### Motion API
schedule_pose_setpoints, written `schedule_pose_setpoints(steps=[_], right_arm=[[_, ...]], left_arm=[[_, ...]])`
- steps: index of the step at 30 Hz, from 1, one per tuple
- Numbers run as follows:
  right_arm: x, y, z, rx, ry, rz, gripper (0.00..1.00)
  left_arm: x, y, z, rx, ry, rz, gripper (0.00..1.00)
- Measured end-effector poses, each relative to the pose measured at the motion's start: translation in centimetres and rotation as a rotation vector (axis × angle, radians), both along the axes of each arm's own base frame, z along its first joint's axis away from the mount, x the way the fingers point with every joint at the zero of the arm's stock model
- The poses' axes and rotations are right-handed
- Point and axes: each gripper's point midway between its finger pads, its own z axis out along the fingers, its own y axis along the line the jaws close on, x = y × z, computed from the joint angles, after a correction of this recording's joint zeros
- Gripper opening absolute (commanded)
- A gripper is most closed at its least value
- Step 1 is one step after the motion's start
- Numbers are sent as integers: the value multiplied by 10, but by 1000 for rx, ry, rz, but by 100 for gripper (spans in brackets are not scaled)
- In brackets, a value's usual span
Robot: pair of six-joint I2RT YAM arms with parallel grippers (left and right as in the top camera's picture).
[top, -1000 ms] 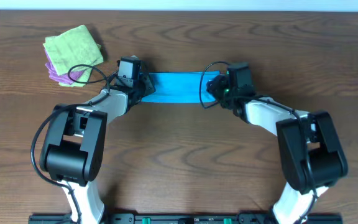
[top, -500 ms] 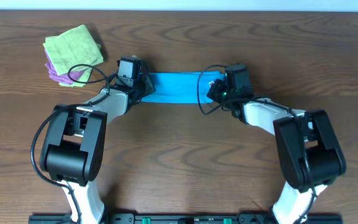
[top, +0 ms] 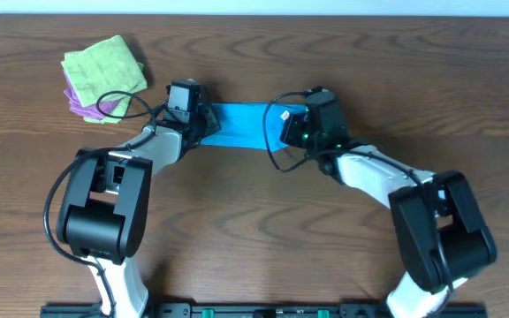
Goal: Fold the cloth
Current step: 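Lift the right end of the blue cloth and fold it toward the left gripper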
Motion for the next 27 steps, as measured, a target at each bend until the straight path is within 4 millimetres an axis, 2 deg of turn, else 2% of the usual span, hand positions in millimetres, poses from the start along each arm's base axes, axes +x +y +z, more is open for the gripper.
schedule_pose_setpoints(steps=[5,11,14,18,22,27], right_arm=[[3,16,12,6,-31,33,1],[21,38,47,31,-118,72,1],[25,43,55,38,-138,77,1],[19,53,56,39,-141,99,1],[10,75,60,48,-157,146,1],[8,88,69,67,-191,169,1]], left_arm=[[0,0,0,0,0,1,6],[0,0,0,0,0,0,6],[0,0,0,-2,1,-1,6],[0,-1,1,-6,1,-4,6],[0,-2,1,-7,4,-5,6],[1,-2,1,-7,6,-6,6]])
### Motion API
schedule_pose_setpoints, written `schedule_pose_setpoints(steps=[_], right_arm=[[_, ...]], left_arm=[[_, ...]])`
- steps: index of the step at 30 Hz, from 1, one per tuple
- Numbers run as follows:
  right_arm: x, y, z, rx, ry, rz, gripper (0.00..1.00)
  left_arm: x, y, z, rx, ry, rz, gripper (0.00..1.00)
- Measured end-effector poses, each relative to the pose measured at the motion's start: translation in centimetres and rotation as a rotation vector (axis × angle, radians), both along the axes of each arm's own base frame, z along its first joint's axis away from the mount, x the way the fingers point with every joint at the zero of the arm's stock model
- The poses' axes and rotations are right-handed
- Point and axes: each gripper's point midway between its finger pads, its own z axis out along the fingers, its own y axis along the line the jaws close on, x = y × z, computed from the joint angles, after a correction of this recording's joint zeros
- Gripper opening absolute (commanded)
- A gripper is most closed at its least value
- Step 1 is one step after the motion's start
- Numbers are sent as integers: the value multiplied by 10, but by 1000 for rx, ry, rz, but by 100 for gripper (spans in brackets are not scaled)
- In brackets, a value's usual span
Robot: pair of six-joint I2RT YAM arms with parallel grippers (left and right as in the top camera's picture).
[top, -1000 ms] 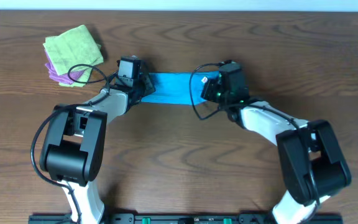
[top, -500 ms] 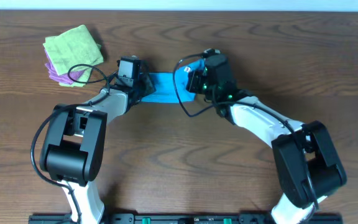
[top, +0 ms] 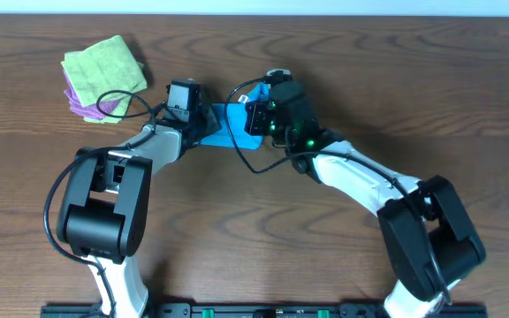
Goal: Fold the cloth
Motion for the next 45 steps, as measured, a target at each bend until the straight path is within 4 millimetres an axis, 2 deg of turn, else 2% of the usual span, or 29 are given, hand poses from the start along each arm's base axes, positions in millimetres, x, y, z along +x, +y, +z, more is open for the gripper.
schedule_pose_setpoints(steps=[11,18,28,31,36,40,45], right_arm=[[2,3,4,-5,-25,2,1],[5,1,8,-16,-42,-8,1],[9,6,18,-24,-58,-2,1],[7,12,21,-20,-66,11,1],[5,26,21,-24,-66,36,1],[6,43,9,-46,-47,66,1],[5,61,-3,-63,-32,98,1]], left_arm=[[-1,0,1,5,2,-6,6],[-16,4,6,30,48,-27,6],[-16,8,37,54,-1,-36,6],[-13,17,49,67,-28,-27,6],[-10,46,63,78,-39,31,6],[-10,75,72,104,-46,76,6],[-11,96,83,124,-62,99,6]])
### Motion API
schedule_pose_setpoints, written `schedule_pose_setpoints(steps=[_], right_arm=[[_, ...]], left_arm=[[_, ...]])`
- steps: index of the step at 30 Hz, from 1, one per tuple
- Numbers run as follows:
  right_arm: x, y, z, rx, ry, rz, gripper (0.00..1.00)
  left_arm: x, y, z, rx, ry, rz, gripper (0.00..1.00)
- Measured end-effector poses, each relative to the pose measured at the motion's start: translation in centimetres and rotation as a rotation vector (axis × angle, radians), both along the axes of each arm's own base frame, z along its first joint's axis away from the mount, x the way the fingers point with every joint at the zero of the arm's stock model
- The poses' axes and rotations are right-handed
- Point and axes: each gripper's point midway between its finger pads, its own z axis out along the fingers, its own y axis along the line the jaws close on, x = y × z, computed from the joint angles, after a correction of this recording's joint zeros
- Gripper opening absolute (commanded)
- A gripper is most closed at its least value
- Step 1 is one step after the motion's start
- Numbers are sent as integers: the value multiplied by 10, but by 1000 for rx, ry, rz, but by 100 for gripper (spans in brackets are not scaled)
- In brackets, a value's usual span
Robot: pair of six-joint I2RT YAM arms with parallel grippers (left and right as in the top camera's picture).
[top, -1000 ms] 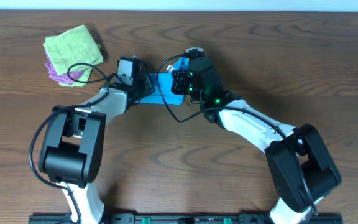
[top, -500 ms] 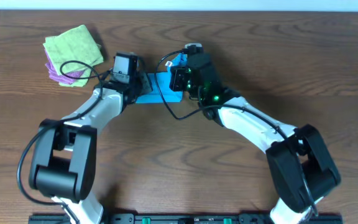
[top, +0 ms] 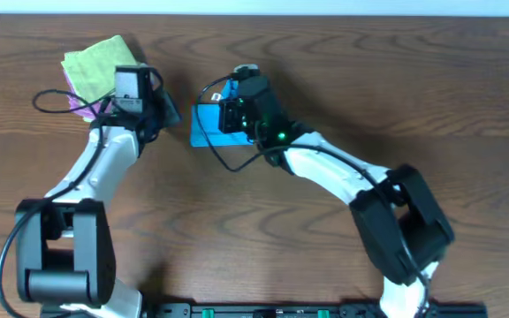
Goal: Fold the cloth
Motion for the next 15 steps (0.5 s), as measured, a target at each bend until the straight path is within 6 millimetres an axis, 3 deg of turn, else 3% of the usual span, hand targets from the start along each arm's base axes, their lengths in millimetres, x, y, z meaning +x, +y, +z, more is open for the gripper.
schedule_pose_setpoints(steps=[7,15], right_arm=[[-4,20,-7,-17,3,41,1],[0,32,-21,-36,20,54,1]], left_arm=[[-3,20,4,24,0,21,6],[-4,25,3,34,9,25,6]])
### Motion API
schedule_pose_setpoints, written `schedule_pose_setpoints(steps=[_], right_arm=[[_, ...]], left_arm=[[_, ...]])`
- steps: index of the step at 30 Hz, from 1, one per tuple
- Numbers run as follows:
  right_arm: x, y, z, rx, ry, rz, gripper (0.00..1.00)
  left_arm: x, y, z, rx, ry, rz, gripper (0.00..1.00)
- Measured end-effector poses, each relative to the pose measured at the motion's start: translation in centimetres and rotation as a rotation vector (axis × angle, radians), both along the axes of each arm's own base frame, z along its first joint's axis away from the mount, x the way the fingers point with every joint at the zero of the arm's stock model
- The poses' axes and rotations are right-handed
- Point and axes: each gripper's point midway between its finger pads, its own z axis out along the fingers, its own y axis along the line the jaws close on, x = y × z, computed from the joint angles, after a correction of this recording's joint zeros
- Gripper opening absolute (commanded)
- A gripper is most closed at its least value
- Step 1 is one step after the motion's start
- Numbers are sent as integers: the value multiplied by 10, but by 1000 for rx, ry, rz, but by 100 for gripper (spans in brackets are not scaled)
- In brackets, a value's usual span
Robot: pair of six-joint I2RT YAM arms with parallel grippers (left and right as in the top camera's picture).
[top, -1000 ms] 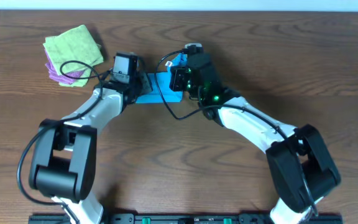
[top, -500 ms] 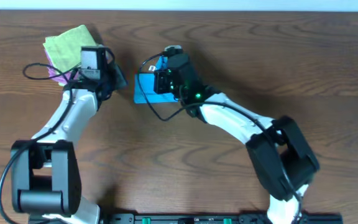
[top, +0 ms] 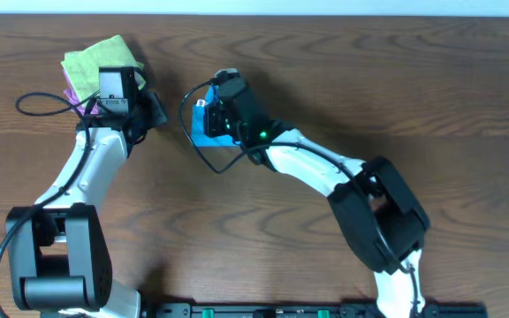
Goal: Fold the cloth
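Note:
The blue cloth (top: pixel 203 129) lies as a small folded bundle left of the table's middle, mostly covered by my right gripper (top: pixel 208 117). That gripper reaches in from the right and is shut on the cloth's edge. My left gripper (top: pixel 154 109) sits apart from the cloth, to its left, open with nothing between its fingers. Its arm runs down the left side of the table.
A stack of folded cloths (top: pixel 98 64), green on top with purple beneath, lies at the back left, right behind the left wrist. A black cable (top: pixel 42 103) loops off the left arm. The brown wooden table (top: pixel 414 106) stretches to the right.
My right gripper has shifted further left with the blue cloth in it. The left gripper has drawn a little further left, toward the stack of cloths.
At first the blue cloth lay stretched out between both grippers. Then my right gripper had brought its end over toward the left one, halving the cloth. Later the left gripper had let go and sat near the stack, and the right still holds the bundle.

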Motion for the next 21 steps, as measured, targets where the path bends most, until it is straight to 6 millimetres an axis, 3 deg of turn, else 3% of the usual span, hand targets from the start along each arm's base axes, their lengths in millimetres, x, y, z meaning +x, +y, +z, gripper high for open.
schedule_pose_setpoints(steps=[11,21], right_arm=[[2,2,-10,-17,17,2,2],[-12,14,-17,-43,18,52,19]], left_arm=[[0,0,0,2,0,0,6],[0,0,0,2,0,0,6]])
